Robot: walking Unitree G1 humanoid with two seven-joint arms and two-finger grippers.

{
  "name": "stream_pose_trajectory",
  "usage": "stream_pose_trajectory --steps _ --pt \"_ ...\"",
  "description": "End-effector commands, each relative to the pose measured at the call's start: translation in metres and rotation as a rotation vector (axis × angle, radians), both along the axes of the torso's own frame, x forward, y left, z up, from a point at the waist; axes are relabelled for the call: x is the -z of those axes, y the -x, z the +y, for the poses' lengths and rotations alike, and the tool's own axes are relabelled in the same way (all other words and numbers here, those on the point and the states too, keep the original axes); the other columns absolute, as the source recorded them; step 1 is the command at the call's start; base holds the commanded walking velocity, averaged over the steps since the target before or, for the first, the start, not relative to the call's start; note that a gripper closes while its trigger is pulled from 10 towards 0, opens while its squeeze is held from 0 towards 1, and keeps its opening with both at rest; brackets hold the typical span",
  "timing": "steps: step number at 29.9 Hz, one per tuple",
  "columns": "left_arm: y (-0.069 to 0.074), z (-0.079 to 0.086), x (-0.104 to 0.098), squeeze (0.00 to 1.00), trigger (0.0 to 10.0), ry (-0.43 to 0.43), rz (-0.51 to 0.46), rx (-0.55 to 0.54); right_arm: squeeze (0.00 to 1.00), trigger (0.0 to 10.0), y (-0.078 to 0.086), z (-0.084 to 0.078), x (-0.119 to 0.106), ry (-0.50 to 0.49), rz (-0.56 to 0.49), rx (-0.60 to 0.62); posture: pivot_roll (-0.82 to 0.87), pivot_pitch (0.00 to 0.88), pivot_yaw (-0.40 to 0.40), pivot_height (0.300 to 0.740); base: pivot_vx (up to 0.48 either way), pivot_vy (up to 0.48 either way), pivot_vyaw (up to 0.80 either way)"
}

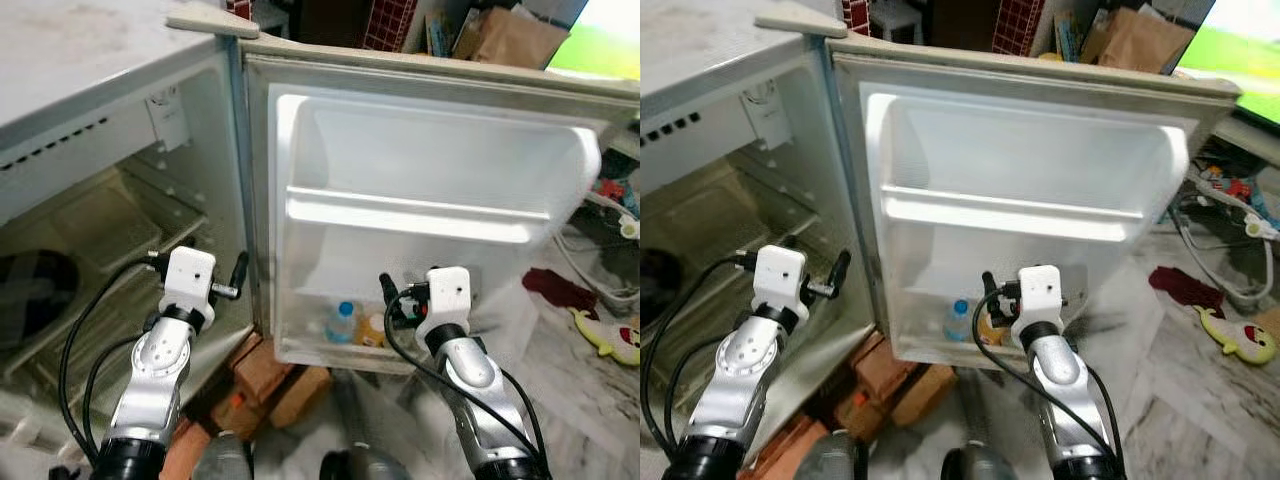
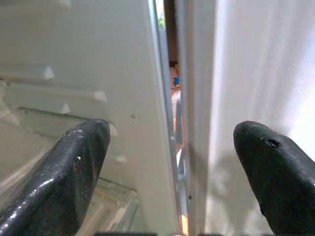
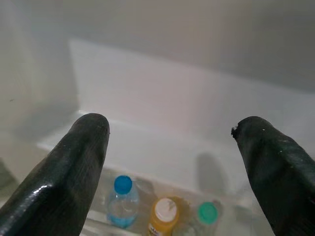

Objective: Restocking fridge

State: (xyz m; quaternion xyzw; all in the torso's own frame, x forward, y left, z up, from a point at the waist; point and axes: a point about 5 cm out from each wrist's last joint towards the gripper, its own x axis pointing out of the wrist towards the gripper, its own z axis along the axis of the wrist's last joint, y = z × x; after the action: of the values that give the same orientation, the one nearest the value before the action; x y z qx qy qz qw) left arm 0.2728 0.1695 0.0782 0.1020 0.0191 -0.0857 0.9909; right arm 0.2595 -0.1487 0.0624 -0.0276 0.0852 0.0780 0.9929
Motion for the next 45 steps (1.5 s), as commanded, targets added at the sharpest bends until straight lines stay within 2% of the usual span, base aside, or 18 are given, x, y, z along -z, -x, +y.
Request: stream_pose_trajectory --steps 1,2,7,9,10,13,15,16,22,26,28,31,38,45 --pt "-0.003 -0.003 -0.002 0.00 10.0 -0.014 -0.011 0.010 0.00 10.0 -0.001 -0.003 -0.005 -0.041 -0.019 0.000 0.03 0.000 -0.083 0.740 -0.319 0.000 0.00" --pt "-0.003 -0.002 -0.002 0.00 10.0 -0.016 -0.012 0.009 0.00 10.0 -0.003 -0.007 -0.005 -0.043 -0.014 0.039 0.03 0.000 -0.083 0.740 -0.315 0.000 0.00" --pt "-0.004 -0.002 -0.002 0.00 10.0 -0.022 -0.013 0.009 0.00 10.0 -0.007 -0.012 -0.001 -0.032 0.009 0.070 0.03 0.000 -0.075 0.740 -0.276 0.000 0.00" --pt "-0.005 -0.001 -0.003 0.00 10.0 -0.025 -0.016 0.008 0.00 10.0 -0.012 -0.015 -0.002 0.008 -0.007 0.093 0.03 0.000 -0.070 0.740 -0.247 0.000 0.00" --pt "-0.006 -0.001 -0.005 0.00 10.0 -0.031 -0.022 0.008 0.00 10.0 -0.015 -0.013 -0.006 0.015 -0.047 0.066 0.04 0.000 -0.066 0.740 0.000 0.000 0.00" --pt "-0.008 0.001 -0.008 0.00 10.0 -0.046 -0.032 0.006 0.00 10.0 -0.019 -0.014 -0.010 0.003 -0.073 0.103 0.04 0.000 -0.061 0.740 0.000 0.000 0.00" --pt "-0.010 0.004 -0.011 0.00 10.0 -0.051 -0.032 -0.002 0.00 10.0 -0.019 -0.010 -0.017 0.024 -0.106 0.031 0.04 0.000 -0.047 0.740 0.000 0.000 0.00" --pt "-0.010 0.005 -0.011 0.00 10.0 -0.051 -0.031 -0.002 0.00 10.0 -0.019 -0.010 -0.017 0.031 -0.108 0.032 0.04 0.000 -0.047 0.740 0.000 0.000 0.00" --pt "0.001 0.009 -0.007 0.00 10.0 -0.056 -0.008 0.024 0.00 10.0 -0.016 -0.018 -0.022 -0.078 -0.140 0.129 0.03 0.000 -0.018 0.740 0.000 0.000 0.00" --pt "-0.001 0.000 0.004 0.00 10.0 -0.059 0.026 0.088 0.00 10.0 -0.013 -0.015 -0.026 -0.084 -0.193 0.144 -0.01 0.000 0.007 0.740 0.000 0.000 0.00" --pt "-0.006 -0.009 0.007 0.00 10.0 -0.064 0.037 0.139 0.00 10.0 -0.013 -0.014 -0.029 -0.054 -0.220 0.160 -0.03 0.000 0.014 0.740 0.000 0.000 0.59" --pt "-0.014 -0.022 0.004 0.00 10.0 -0.070 0.022 0.203 0.00 10.0 -0.012 -0.015 -0.029 -0.060 -0.216 0.200 -0.04 0.000 0.015 0.740 0.000 0.000 0.38" --pt "-0.015 -0.022 0.007 0.00 10.0 -0.047 0.030 0.196 0.00 10.0 -0.009 -0.020 -0.025 -0.056 -0.209 0.202 -0.05 0.000 -0.004 0.740 0.000 -0.266 0.00" --pt "-0.009 -0.025 0.014 0.00 10.0 -0.035 0.034 0.189 0.00 10.0 -0.018 -0.026 -0.034 -0.050 -0.240 0.185 -0.03 0.000 -0.028 0.740 0.000 -0.478 0.00"
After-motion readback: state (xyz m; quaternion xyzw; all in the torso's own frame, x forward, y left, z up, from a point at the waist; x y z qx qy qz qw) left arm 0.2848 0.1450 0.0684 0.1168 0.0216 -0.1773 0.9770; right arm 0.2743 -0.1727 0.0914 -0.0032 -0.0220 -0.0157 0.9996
